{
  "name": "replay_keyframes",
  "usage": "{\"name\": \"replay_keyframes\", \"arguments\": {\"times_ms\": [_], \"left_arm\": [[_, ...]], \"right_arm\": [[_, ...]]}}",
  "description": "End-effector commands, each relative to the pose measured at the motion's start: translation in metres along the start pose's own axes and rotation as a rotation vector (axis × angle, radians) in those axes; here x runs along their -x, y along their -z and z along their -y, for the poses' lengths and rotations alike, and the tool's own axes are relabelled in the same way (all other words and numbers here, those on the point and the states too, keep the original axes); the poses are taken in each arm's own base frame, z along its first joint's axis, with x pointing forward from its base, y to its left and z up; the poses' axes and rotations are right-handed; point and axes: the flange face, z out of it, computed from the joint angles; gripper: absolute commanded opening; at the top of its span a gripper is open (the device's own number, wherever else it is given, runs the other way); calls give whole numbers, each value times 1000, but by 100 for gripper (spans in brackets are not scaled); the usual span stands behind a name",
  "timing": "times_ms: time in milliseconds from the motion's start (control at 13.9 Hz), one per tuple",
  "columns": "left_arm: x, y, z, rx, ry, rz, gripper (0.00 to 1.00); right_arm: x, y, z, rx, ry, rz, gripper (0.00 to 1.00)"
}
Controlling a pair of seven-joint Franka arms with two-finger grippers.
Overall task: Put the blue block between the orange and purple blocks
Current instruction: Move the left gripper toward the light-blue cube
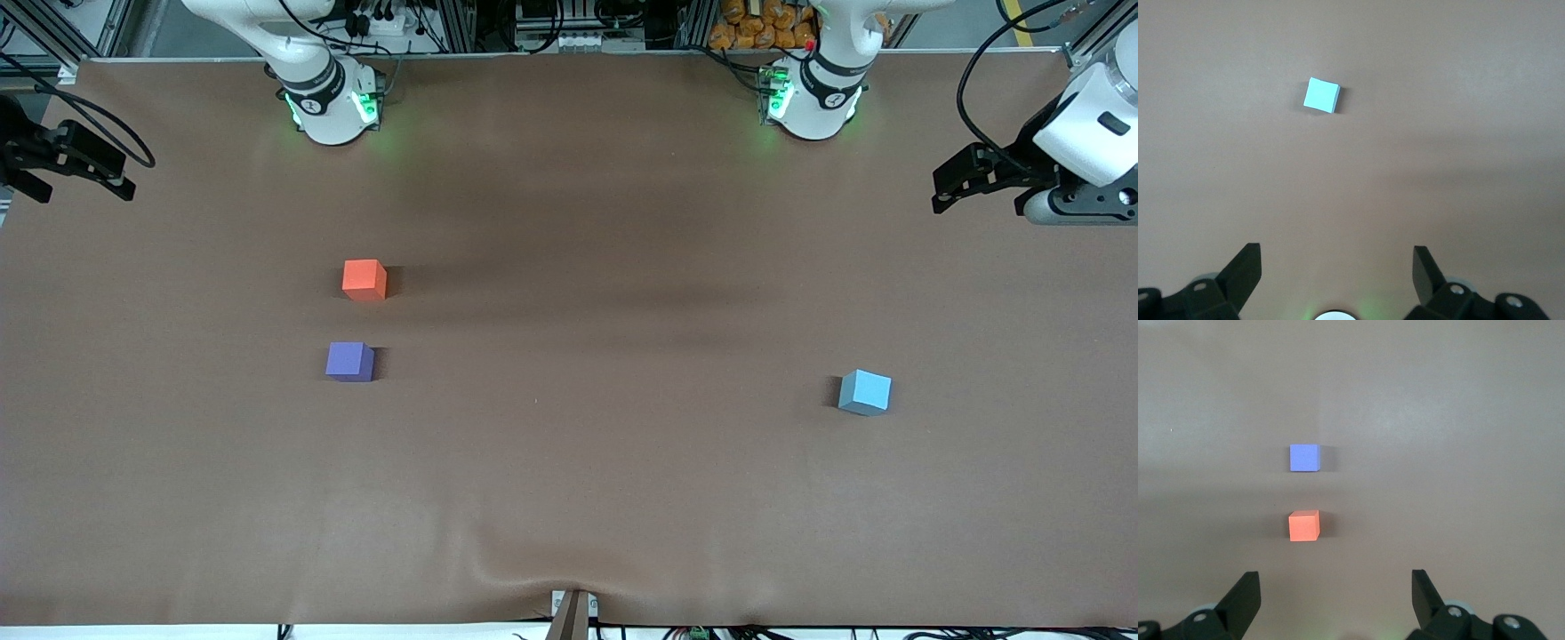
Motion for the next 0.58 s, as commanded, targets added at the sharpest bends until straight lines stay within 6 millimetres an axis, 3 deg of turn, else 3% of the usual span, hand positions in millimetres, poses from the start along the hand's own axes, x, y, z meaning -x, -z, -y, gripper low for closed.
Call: {"name": "replay_keyframes", "arguments": {"times_ms": [0,288,505], "left_arm": [[0,4,3,-17,-12,3,100],[-9,-6,-6,-20,-11,21,100],[-44,-49,-4,-18,9,85,100]], "right_arm": [[4,4,-5,1,7,-8,100],[4,4,-5,1,7,-8,100],[4,4,-5,1,7,-10,100]]}}
